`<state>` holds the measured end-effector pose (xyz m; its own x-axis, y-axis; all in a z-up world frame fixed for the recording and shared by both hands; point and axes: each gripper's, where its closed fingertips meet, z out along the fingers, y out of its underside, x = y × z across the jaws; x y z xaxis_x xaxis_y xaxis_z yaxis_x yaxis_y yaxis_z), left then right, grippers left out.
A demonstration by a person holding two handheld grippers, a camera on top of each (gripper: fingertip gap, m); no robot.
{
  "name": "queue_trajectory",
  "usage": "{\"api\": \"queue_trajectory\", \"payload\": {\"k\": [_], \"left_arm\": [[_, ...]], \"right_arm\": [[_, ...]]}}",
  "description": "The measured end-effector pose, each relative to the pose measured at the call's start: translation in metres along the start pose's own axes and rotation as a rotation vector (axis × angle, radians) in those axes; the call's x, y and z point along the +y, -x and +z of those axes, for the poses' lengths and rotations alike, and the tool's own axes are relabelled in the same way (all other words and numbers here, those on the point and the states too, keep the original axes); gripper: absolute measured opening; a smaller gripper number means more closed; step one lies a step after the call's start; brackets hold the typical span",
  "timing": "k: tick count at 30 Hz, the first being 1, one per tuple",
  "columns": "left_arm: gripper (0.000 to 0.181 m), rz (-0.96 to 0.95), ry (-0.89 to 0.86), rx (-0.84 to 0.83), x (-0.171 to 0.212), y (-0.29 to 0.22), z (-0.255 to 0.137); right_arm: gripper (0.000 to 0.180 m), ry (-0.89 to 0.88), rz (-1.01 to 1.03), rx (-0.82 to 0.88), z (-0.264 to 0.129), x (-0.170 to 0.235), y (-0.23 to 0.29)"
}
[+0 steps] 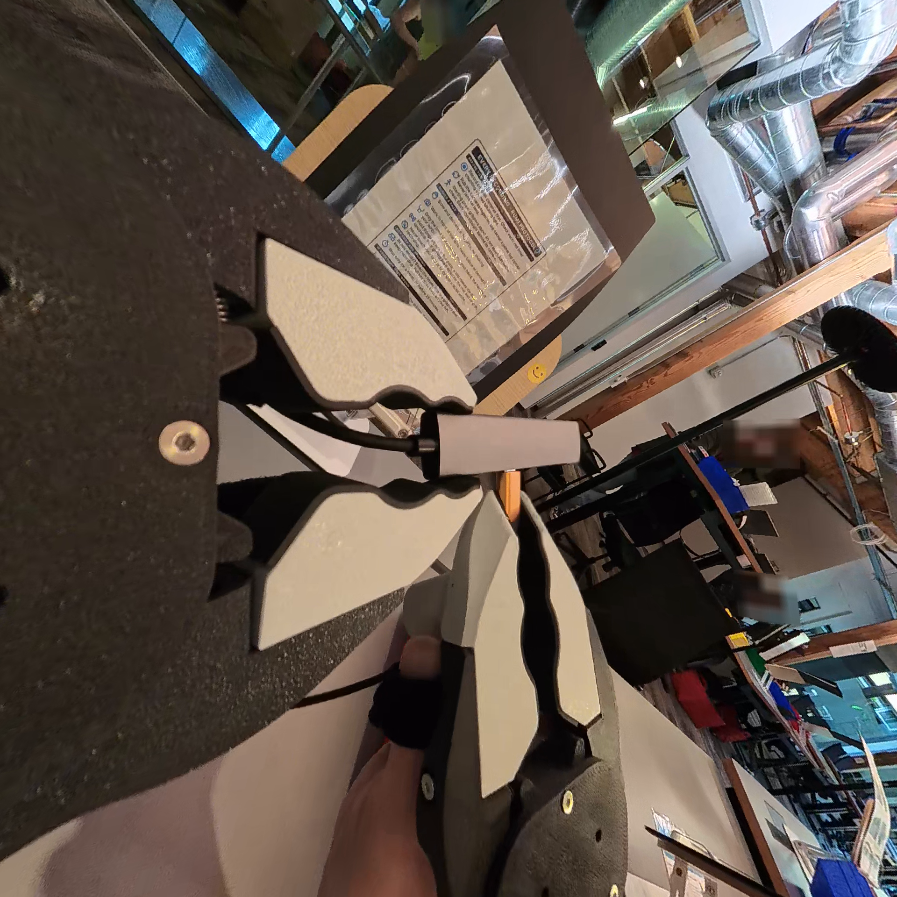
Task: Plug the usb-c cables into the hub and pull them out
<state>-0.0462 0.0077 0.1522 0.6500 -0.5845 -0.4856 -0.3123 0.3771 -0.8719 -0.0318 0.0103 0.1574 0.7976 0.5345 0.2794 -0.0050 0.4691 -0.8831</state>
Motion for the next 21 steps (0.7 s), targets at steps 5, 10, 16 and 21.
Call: {"api": "queue_trajectory", "payload": {"k": [5, 10, 16, 21], "left_arm": [[0.024, -0.020, -0.026, 0.007, -0.002, -0.001, 0.002], [0.024, 0.052, -0.055, -0.036, -0.006, 0.001, 0.001], [0.025, 0.053, -0.004, 0.021, 0.001, 0.007, 0.000], [0.025, 0.113, 0.014, -0.063, 0.004, 0.007, 0.006]], "right_arm": [[0.013, -0.017, -0.017, 0.009, -0.003, -0.001, -0.001], [0.013, -0.051, -0.011, 0.058, -0.004, -0.003, 0.000], [0.013, -0.010, -0.031, -0.063, 0.001, 0.004, 0.005], [0.013, 0.011, 0.061, 0.001, 0.001, 0.011, -0.001]]}}
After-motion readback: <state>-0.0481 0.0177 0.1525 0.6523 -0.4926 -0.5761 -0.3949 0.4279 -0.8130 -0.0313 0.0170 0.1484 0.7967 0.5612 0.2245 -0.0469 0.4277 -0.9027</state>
